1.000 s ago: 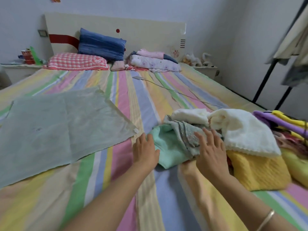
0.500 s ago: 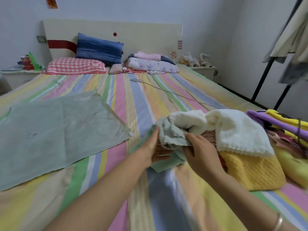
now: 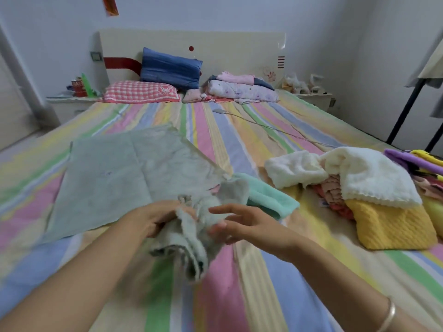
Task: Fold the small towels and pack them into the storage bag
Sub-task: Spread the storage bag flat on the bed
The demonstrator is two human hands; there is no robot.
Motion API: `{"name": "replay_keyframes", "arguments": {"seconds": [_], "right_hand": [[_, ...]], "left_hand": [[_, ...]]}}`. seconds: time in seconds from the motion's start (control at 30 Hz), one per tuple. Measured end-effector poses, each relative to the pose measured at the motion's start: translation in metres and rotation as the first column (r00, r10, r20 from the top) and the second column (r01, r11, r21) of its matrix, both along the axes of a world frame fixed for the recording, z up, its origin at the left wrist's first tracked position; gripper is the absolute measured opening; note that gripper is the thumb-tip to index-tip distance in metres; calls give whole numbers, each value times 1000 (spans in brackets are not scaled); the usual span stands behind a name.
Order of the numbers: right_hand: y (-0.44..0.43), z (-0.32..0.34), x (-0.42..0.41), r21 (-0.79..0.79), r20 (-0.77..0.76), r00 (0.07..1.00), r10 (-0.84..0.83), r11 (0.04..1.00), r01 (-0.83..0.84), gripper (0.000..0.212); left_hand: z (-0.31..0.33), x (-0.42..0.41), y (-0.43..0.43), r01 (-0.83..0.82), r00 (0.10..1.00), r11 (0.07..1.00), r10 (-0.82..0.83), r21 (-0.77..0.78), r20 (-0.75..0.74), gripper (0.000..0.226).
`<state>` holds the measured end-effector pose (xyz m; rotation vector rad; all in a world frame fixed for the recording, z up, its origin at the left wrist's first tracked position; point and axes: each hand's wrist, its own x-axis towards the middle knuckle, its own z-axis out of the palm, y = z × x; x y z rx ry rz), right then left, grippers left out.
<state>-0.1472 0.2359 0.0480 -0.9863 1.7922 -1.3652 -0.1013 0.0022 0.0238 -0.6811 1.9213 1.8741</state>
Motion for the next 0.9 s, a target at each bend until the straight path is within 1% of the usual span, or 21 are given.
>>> {"name": "replay_keyframes", "arguments": {"seconds": [0.03, 0.07, 0.1, 0.13, 0.17, 0.2, 0.23, 0.27, 0.3, 0.33, 0.37, 0.4, 0.43, 0.5, 0.57, 0.67, 0.7, 0.77, 0.83, 0.87, 0.9], "right_hand": [[-6, 1, 5, -2, 62, 998, 19, 1000, -19, 44], [-13, -1, 9, 15, 65, 998, 0, 1000, -1, 39], [-21, -4, 11, 45, 24, 999, -44, 998, 42, 33], [-30, -10, 11, 77, -38, 994, -100, 992, 103, 27], [-39, -18, 10, 106, -106, 982, -159, 980, 170, 22], [-47, -26, 7, 127, -178, 960, -214, 963, 238, 19], [-56, -34, 3, 132, -259, 929, -265, 943, 306, 18], [-63, -41, -1, 123, -360, 881, -305, 921, 369, 18], [-70, -48, -5, 110, -484, 814, -323, 900, 422, 20], [-75, -53, -9, 100, -608, 735, -301, 889, 446, 24], [-79, -57, -13, 111, -711, 663, -235, 894, 435, 29], [-82, -61, -17, 155, -779, 613, -136, 904, 398, 36], [-84, -64, -22, 217, -818, 575, -22, 913, 345, 44], [-88, -72, -31, 332, -854, 485, 185, 913, 236, 57], [-90, -78, -38, 359, -882, 389, 265, 914, 191, 54], [-93, -76, -46, 327, -922, 289, 258, 918, 223, 30], [-94, -73, -49, 305, -928, 287, 236, 926, 224, 21], [-97, -65, -52, 228, -928, 344, 142, 948, 223, 11], [-104, -58, -53, 101, -923, 385, -1, 964, 244, 8], [-109, -56, -53, 81, -923, 383, -21, 965, 249, 8], [-114, -56, -52, 114, -924, 382, 12, 963, 244, 10]], "left_hand": [[-5, 20, -16, 59, 996, 996, -54, -62, 71, 39], [-12, 40, -30, 143, 982, 980, -122, -141, 145, 37], [-17, 57, -41, 210, 964, 955, -166, -210, 209, 32], [-22, 70, -51, 218, 958, 936, -151, -277, 242, 34], [-26, 79, -59, 187, 964, 908, -95, -376, 249, 44], [-29, 84, -67, 161, 969, 839, -35, -520, 243, 58], [-29, 88, -72, 149, 974, 713, 15, -685, 228, 67], [-28, 90, -75, 126, 981, 550, 53, -826, 185, 68], [-28, 91, -75, 81, 991, 408, 66, -909, 118, 63], [-27, 90, -74, 15, 998, 327, 56, -945, 35, 54], [-24, 90, -67, -78, 997, 326, 34, -942, -70, 43], [-23, 89, -62, -142, 988, 373, -2, -917, -154, 32], [-21, 88, -53, -146, 981, 431, -57, -891, -188, 22], [-18, 86, -37, 7, 979, 489, -182, -872, -95, 10], [-17, 88, -25, 144, 973, 454, -227, -879, 42, 12], [-19, 90, -25, 268, 960, 236, -152, -934, 237, 38], [-19, 91, -28, 289, 955, 210, -126, -934, 267, 42], [-19, 93, -33, 270, 963, 269, -92, -925, 254, 33], [-18, 97, -41, 214, 977, 323, -48, -922, 210, 21], [-17, 100, -45, 188, 981, 321, -22, -928, 191, 19], [-16, 103, -48, 174, 984, 308, -9, -935, 181, 19]]}}
